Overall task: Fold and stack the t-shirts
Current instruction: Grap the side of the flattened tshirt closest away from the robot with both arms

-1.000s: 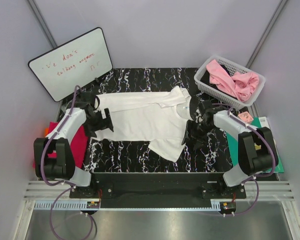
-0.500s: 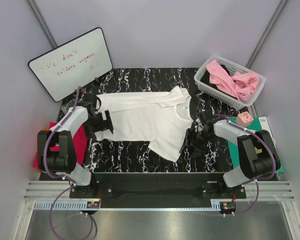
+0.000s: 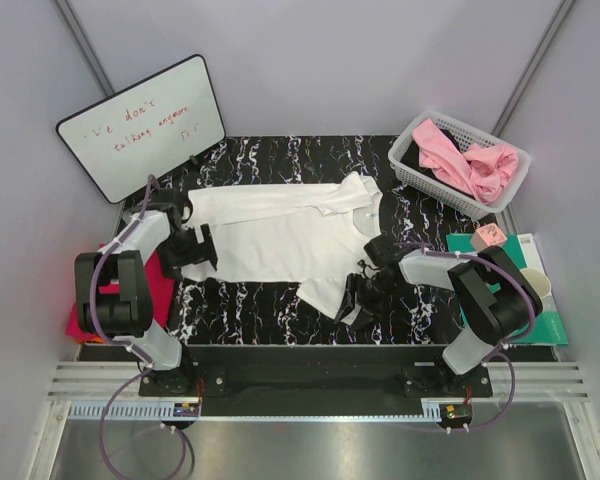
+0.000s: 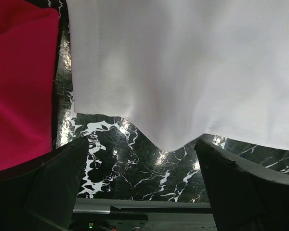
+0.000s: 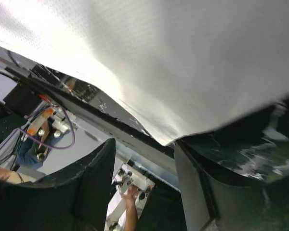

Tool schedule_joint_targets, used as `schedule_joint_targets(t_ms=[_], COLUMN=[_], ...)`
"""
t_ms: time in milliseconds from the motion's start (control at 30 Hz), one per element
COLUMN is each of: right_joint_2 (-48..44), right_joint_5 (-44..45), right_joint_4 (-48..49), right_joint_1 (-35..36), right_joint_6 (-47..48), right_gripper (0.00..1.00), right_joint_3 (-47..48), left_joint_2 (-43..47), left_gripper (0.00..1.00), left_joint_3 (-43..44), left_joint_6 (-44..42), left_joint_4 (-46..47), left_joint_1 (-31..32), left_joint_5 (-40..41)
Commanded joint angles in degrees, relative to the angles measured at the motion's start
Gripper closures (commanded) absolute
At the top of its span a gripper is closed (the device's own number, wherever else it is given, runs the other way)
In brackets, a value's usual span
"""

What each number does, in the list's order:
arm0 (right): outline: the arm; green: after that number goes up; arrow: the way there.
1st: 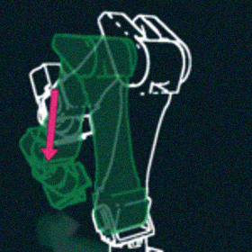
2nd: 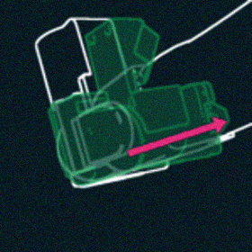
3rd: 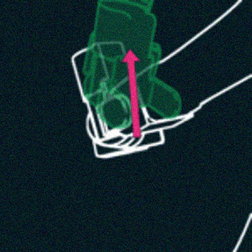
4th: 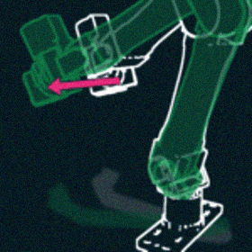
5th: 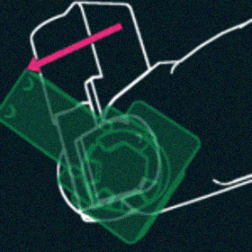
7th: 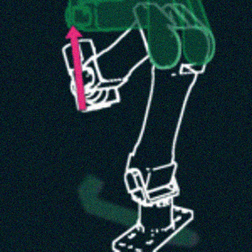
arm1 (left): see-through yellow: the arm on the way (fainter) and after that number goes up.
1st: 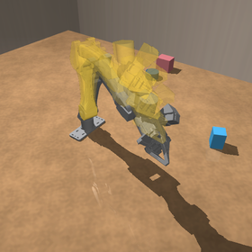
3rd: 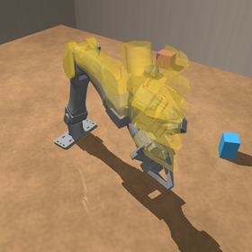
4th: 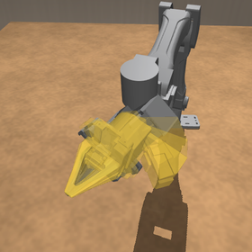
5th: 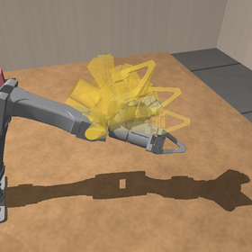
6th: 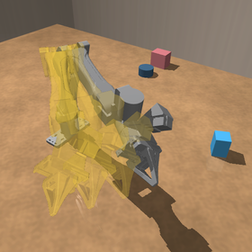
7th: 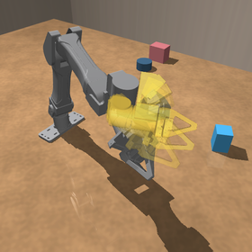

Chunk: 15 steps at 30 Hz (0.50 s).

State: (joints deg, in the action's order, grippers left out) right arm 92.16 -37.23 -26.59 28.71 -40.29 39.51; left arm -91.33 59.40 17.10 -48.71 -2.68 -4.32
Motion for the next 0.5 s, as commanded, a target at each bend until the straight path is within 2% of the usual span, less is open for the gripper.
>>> schedule_joint_targets(t_ms=[0, 100, 167, 267, 300, 400, 433, 467], right_joint_2=[5.1, 6.4, 6.7, 7.0, 7.1, 7.7, 7.8, 7.9], right_joint_5=[4.5, 5.3, 5.6, 6.0, 6.1, 6.8, 7.2, 7.3], right_joint_4=[5.8, 6.1, 5.9, 5.2, 4.7, 3.4, 2.3, 1.7], right_joint_1=[2.8, 3.5, 3.7, 3.7, 3.9, 3.9, 3.9, 3.8], right_joint_6=[-2.1, -2.4, -2.3, -2.0, -1.6, -0.5, -0.2, 0.0], right_gripper=[0.43, 0.5, 0.61, 0.71, 0.78, 0.89, 0.93, 0.96], right_joint_3=[0.7, 1.5, 2.3, 3.7, 4.2, 6.4, 7.5, 8.0], left_joint_2=[-1.3, -1.7, -2.3, -3.0, -3.2, -4.5, -5.4, -5.9], left_gripper=[0.01, 0.01, 0.01, 0.01, 0.01, 0.01, 0.02, 0.09], left_joint_3=[0.9, 1.3, 1.6, 2.0, 2.0, 2.0, 2.0, 2.0], left_joint_6=[-1.8, -1.9, -1.9, -2.1, -2.2, -2.1, -2.1, -2.1], left_joint_4=[0.4, 0.4, 0.4, 0.4, 0.5, 0.4, 0.7, 0.9], left_joint_1=[-1.1, -1.6, -1.6, -1.7, -1.6, -1.7, -1.6, -1.6], left_joint_5=[1.9, 2.3, 2.3, 1.8, 1.7, 1.8, 1.7, 1.6])
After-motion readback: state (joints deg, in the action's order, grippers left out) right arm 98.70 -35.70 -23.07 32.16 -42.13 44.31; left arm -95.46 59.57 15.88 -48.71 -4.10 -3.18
